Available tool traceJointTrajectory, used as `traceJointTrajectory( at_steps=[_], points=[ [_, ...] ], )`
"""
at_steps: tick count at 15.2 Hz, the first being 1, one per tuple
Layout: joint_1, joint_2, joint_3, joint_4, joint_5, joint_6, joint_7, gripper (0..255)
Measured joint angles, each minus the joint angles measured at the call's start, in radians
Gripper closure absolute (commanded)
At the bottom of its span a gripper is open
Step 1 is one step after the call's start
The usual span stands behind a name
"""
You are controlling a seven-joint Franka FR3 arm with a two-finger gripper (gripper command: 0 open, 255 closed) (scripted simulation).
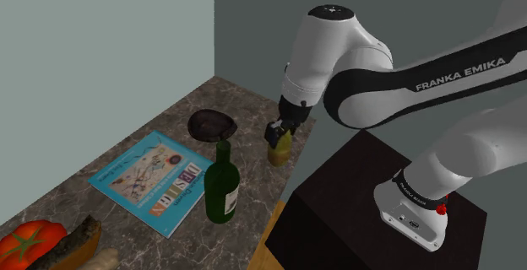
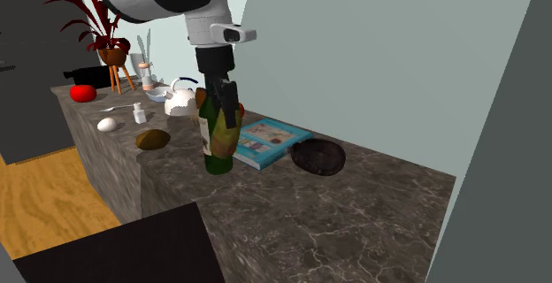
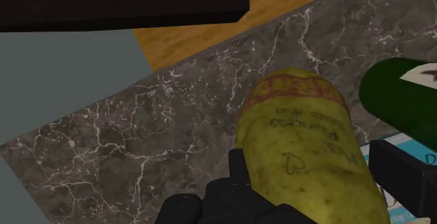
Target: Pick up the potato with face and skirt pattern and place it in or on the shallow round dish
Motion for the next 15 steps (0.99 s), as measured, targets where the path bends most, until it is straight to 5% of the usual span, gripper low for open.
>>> traceJointTrajectory(
  at_steps=[5,7,12,15],
  points=[
    [-0.161,0.225,0.075,0.178,-0.229,-0.003,0.100,255],
    [-0.200,0.359,0.098,0.270,-0.374,-0.017,0.184,255],
    [-0.147,0.615,0.028,0.500,-0.623,-0.109,0.293,255],
    [-0.097,0.720,-0.019,0.641,-0.692,-0.178,0.297,255]
  ],
)
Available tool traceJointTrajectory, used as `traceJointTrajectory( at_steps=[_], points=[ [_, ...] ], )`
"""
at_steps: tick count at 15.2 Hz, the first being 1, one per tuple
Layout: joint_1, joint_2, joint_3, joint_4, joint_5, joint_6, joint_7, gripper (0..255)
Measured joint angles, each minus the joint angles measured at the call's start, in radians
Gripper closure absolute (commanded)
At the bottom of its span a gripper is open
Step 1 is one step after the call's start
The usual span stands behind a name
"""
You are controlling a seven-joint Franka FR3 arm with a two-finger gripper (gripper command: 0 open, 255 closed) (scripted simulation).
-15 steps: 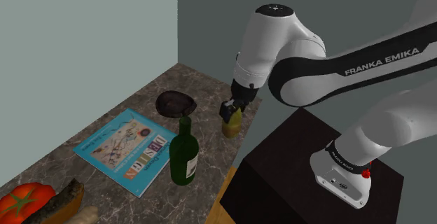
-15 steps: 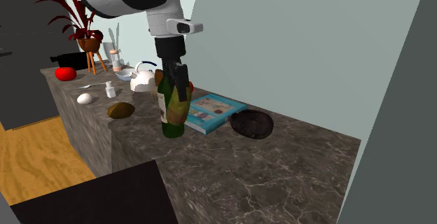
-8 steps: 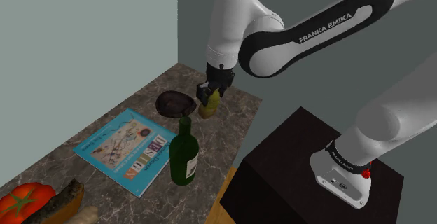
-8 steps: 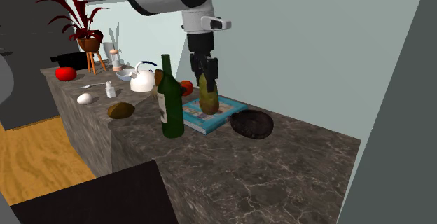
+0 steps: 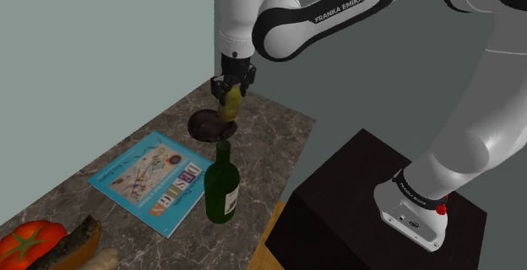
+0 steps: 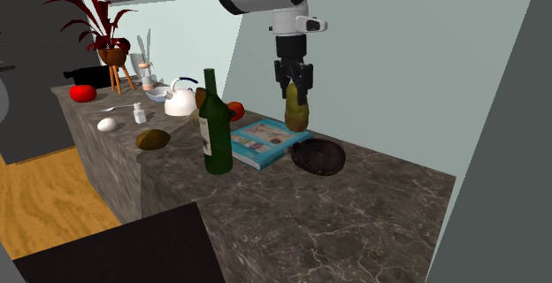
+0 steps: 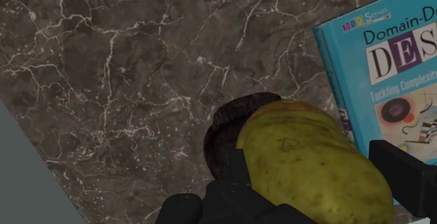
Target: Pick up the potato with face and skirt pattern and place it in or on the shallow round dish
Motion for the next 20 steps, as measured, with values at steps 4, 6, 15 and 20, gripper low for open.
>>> traceJointTrajectory(
  at_steps=[4,6,15,20],
  points=[
    [0.088,0.153,-0.065,0.219,-0.077,-0.094,-0.007,255],
    [0.117,0.201,-0.085,0.286,-0.098,-0.118,-0.013,255],
    [0.145,0.270,-0.125,0.277,-0.149,-0.052,0.016,255],
    [0.159,0.307,-0.148,0.262,-0.179,-0.006,0.036,255]
  ],
)
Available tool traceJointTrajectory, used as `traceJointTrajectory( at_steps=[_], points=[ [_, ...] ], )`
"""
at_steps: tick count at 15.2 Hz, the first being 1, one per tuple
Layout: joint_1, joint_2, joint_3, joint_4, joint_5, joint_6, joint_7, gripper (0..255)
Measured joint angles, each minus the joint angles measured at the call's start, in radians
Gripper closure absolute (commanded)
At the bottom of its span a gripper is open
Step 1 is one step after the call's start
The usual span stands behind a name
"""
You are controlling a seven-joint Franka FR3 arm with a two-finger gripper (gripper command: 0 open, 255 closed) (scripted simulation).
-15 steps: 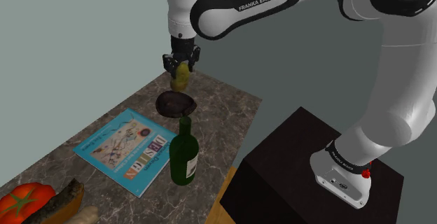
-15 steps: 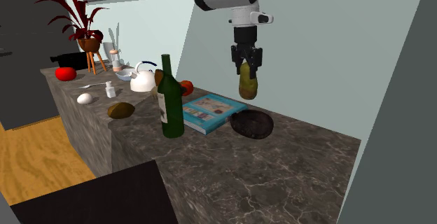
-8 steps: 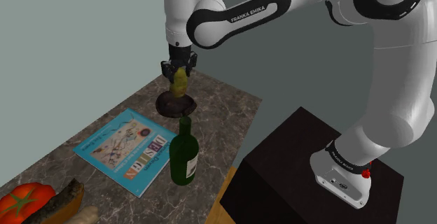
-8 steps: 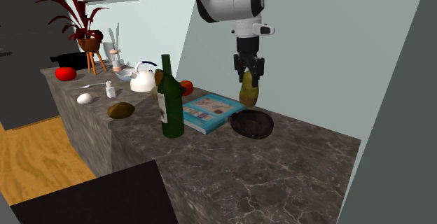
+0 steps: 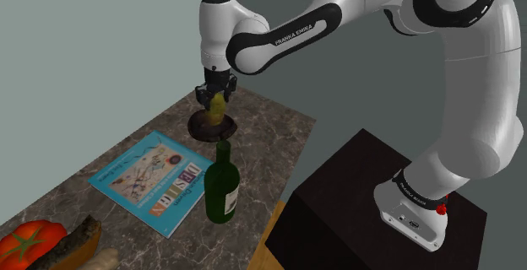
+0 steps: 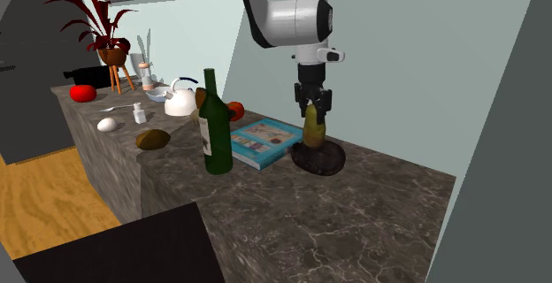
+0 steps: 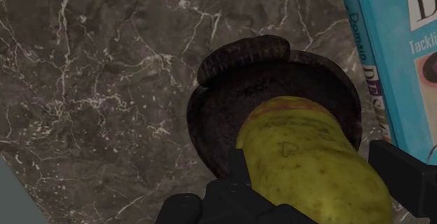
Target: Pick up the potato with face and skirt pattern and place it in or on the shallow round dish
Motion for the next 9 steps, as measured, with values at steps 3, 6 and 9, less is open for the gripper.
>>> traceJointTrajectory(
  at_steps=[3,6,9],
  points=[
    [0.008,0.020,-0.013,-0.004,-0.015,0.022,0.010,255],
    [0.012,0.029,-0.017,-0.001,-0.020,0.027,0.012,255],
    [0.012,0.030,-0.018,0.000,-0.021,0.027,0.012,255]
  ],
)
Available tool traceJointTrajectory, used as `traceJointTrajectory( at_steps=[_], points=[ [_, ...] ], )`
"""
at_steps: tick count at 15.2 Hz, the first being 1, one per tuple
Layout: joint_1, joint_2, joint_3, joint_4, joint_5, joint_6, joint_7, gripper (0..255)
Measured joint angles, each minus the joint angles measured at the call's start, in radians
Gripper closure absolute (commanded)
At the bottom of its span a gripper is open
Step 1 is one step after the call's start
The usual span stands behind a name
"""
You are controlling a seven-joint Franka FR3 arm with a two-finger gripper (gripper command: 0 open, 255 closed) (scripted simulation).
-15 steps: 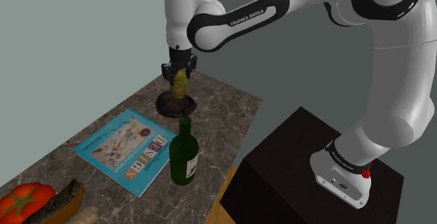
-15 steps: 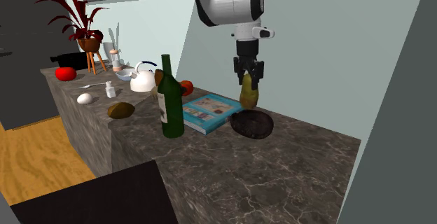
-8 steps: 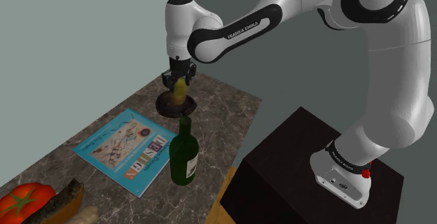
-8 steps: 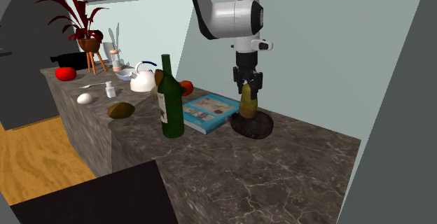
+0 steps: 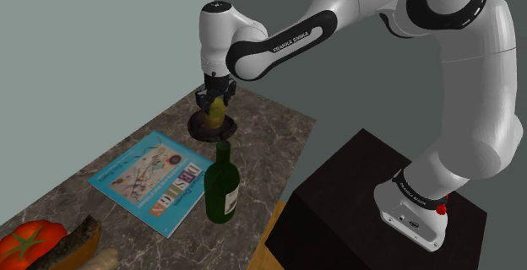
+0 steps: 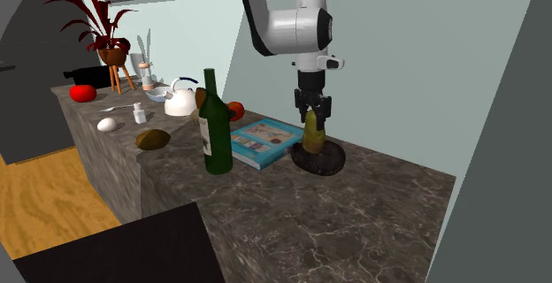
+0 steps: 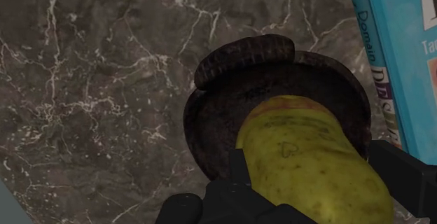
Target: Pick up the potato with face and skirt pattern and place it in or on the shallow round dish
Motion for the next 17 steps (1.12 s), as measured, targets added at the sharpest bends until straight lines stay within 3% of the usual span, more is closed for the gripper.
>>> traceJointTrajectory(
  at_steps=[1,7,12,17],
  points=[
    [0.000,0.000,0.000,0.000,0.000,0.000,0.000,0],
    [0.000,-0.001,0.000,0.000,0.000,0.000,0.000,0],
    [-0.021,-0.064,0.040,0.015,0.048,-0.070,-0.027,0],
    [-0.024,-0.072,0.045,0.014,0.054,-0.077,-0.029,0]
  ],
)
